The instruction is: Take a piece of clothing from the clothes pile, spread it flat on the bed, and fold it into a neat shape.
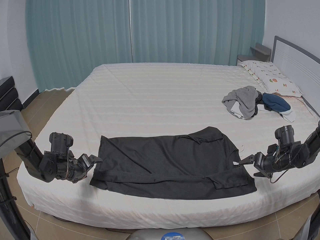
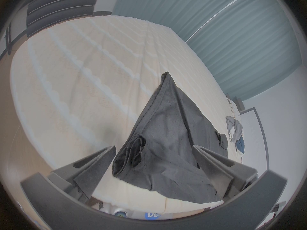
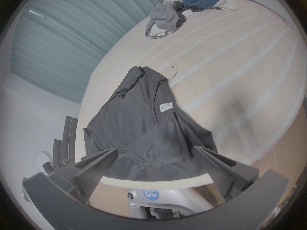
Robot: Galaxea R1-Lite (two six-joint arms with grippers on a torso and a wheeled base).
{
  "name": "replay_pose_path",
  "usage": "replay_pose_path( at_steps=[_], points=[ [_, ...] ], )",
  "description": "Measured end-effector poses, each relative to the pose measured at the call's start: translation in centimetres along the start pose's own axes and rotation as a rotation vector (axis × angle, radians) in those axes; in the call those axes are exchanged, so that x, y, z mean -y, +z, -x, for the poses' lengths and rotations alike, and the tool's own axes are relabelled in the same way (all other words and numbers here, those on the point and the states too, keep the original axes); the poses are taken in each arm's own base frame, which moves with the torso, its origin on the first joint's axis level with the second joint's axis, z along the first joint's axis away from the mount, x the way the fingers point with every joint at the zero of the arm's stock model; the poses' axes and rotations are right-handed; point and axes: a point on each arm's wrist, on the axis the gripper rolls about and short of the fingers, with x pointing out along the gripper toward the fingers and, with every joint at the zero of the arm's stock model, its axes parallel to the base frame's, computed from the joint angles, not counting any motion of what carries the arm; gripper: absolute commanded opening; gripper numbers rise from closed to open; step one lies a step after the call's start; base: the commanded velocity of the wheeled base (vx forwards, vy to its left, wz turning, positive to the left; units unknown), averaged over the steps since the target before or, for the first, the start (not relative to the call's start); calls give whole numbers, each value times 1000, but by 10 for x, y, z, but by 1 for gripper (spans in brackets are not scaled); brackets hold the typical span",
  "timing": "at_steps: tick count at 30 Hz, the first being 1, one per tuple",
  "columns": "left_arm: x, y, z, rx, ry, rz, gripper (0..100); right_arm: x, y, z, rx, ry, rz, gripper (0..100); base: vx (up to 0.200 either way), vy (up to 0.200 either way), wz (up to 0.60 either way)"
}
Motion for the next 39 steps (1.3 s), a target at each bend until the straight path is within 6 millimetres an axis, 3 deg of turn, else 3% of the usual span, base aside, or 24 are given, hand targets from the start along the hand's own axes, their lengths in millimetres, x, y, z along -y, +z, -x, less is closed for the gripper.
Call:
replay_pose_path(
  at_steps=[9, 20, 27, 34, 39],
  points=[
    [-1, -19, 29, -21, -14, 24, 100, 2, -21, 26, 133, 101, -3, 100, 0, -200, 0],
    [1, -34, 39, -47, -30, 35, 100, 16, -47, 22, 109, 123, -72, 100, 0, -164, 0],
    [2, -32, 42, -23, -39, 20, 100, 14, -51, 18, 82, 129, -156, 100, 0, 0, 0],
    [-4, -18, 47, 26, -41, 28, 100, 5, -59, 14, 49, 146, -155, 100, 0, 0, 0],
    [-5, -14, 39, 29, -28, 30, 100, 3, -61, 11, 43, 155, -163, 100, 0, 0, 0]
  ],
)
